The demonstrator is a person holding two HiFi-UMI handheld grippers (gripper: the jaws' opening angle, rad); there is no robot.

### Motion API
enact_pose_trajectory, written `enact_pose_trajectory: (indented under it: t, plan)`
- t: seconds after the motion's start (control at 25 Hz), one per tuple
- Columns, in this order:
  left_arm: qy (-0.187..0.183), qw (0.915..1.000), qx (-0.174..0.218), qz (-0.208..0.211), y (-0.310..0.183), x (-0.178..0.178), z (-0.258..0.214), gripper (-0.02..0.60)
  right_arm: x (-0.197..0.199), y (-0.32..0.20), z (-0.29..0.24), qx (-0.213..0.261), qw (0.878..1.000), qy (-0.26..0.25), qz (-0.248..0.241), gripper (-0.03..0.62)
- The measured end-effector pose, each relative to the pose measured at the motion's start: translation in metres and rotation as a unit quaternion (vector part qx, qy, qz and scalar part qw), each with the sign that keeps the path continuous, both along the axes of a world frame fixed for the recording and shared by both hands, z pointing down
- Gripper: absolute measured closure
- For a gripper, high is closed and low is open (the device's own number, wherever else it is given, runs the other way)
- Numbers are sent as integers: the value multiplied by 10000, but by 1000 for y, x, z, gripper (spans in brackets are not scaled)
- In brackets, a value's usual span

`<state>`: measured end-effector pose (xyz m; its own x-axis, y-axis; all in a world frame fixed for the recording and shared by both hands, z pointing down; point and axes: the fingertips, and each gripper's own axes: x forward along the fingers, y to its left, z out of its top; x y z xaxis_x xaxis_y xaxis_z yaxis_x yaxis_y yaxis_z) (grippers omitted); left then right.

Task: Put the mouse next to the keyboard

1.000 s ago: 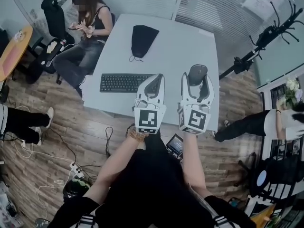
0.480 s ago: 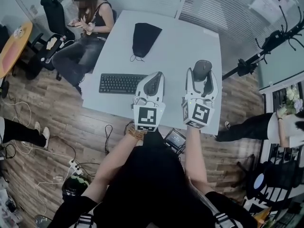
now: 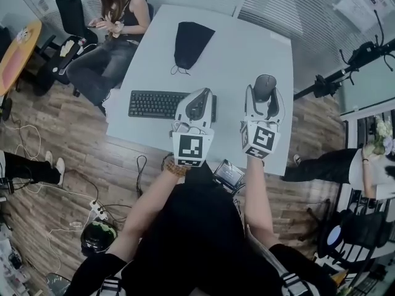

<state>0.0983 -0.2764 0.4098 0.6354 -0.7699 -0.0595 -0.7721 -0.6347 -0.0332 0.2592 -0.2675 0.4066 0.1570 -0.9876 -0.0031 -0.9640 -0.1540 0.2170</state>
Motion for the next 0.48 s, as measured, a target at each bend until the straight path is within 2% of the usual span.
enact_pose_trajectory:
  t: [0.48]
  plan:
    - [-213, 9997, -32, -133, -9, 5, 17, 569, 25, -33, 94, -927, 9952, -321, 0, 301]
